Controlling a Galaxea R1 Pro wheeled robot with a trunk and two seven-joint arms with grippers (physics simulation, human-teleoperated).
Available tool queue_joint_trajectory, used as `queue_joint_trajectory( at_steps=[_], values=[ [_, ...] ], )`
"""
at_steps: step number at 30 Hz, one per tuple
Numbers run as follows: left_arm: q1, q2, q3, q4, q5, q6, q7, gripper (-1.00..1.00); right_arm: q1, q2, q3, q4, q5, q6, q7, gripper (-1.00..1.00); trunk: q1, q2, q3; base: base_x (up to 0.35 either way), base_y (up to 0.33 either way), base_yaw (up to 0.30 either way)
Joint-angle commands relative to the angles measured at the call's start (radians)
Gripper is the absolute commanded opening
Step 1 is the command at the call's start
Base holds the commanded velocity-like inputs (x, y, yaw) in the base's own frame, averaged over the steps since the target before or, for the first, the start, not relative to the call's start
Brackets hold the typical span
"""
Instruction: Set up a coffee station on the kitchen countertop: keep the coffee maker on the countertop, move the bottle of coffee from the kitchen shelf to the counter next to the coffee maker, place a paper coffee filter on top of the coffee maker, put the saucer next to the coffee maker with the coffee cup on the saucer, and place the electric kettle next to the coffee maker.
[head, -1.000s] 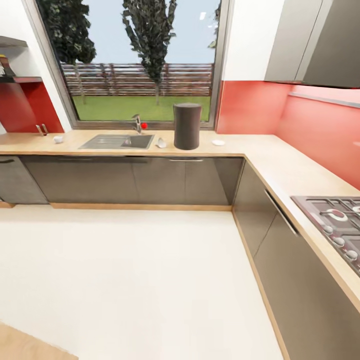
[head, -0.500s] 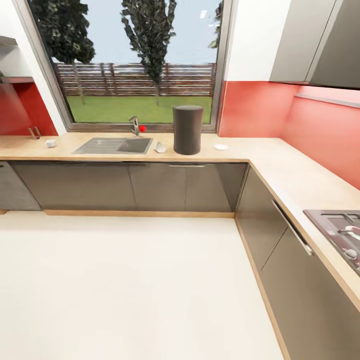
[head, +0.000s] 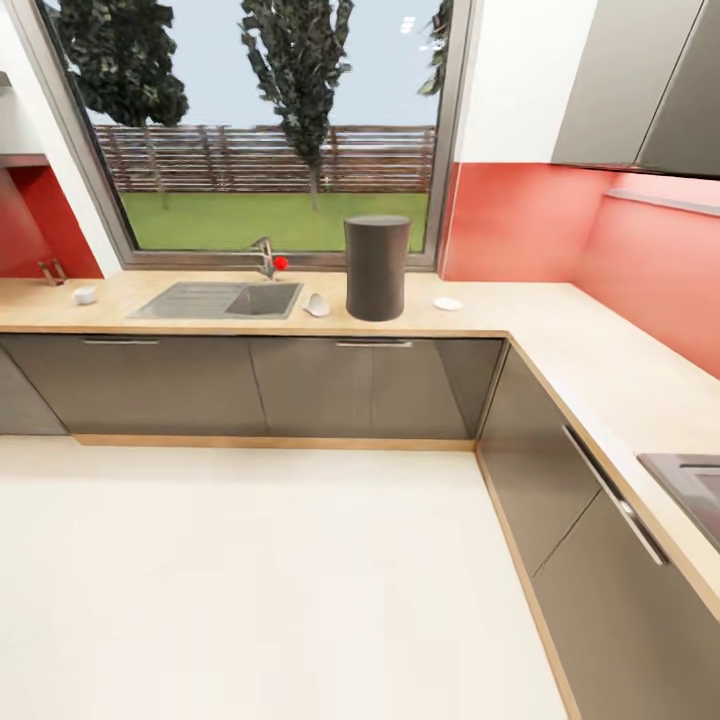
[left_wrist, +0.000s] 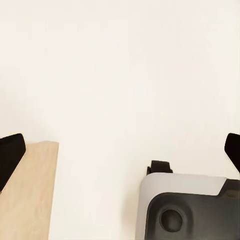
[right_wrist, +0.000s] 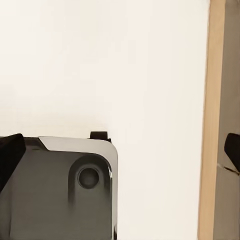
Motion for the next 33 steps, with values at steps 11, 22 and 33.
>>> queue_joint_trajectory(
  at_steps=[11,22,33],
  values=[
    [-0.001,0.000,0.002,0.001,0.004,-0.003,-0.001,1.00,0.000,0.001,-0.003,-0.001,0.008,-0.002,0.000,1.00,0.001,-0.002,-0.002,0.337,0.000,0.000],
    [-0.001,0.000,0.002,0.001,0.004,-0.003,-0.001,1.00,0.000,0.001,-0.003,-0.001,0.008,-0.001,0.000,1.00,0.001,-0.002,-0.002,0.337,0.000,0.000],
    [-0.001,0.000,0.002,0.001,0.004,-0.003,-0.001,1.00,0.000,0.001,-0.003,-0.001,0.008,-0.002,0.000,1.00,0.001,-0.002,-0.002,0.337,0.039,0.000]
  ],
)
